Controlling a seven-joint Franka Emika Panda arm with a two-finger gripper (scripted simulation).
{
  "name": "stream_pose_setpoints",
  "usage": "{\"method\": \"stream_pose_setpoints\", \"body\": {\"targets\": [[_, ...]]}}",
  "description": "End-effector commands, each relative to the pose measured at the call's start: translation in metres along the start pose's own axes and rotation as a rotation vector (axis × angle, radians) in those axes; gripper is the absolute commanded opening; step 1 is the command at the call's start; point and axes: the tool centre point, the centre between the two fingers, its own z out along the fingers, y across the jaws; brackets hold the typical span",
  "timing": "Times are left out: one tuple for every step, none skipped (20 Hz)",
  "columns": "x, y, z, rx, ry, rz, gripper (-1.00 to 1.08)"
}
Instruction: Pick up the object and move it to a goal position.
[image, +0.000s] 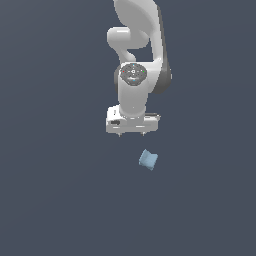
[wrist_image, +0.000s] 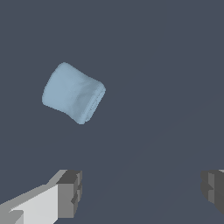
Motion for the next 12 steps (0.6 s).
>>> {"method": "stream_pose_setpoints", "body": {"targets": [[-0.001, 0.000, 0.001, -0.001, -0.002, -0.006, 1.00], [-0.001, 0.000, 0.000, -0.001, -0.001, -0.005, 1.00], [0.000, 0.000, 0.000, -0.001, -0.001, -0.002, 1.00], [0.000, 0.000, 0.000, 0.000, 0.000, 0.002, 1.00], [0.001, -0.001, 0.001, 0.000, 0.001, 0.006, 1.00], [0.002, -0.002, 0.001, 0.000, 0.001, 0.012, 1.00], [0.003, -0.002, 0.002, 0.000, 0.002, 0.018, 1.00], [0.004, -0.004, 0.003, -0.001, 0.003, 0.026, 1.00], [0.005, -0.005, 0.004, -0.001, 0.004, 0.034, 1.00], [0.007, -0.006, 0.005, -0.001, 0.005, 0.044, 1.00], [0.009, -0.008, 0.006, -0.001, 0.006, 0.055, 1.00], [0.011, -0.009, 0.007, -0.001, 0.008, 0.068, 1.00]]}}
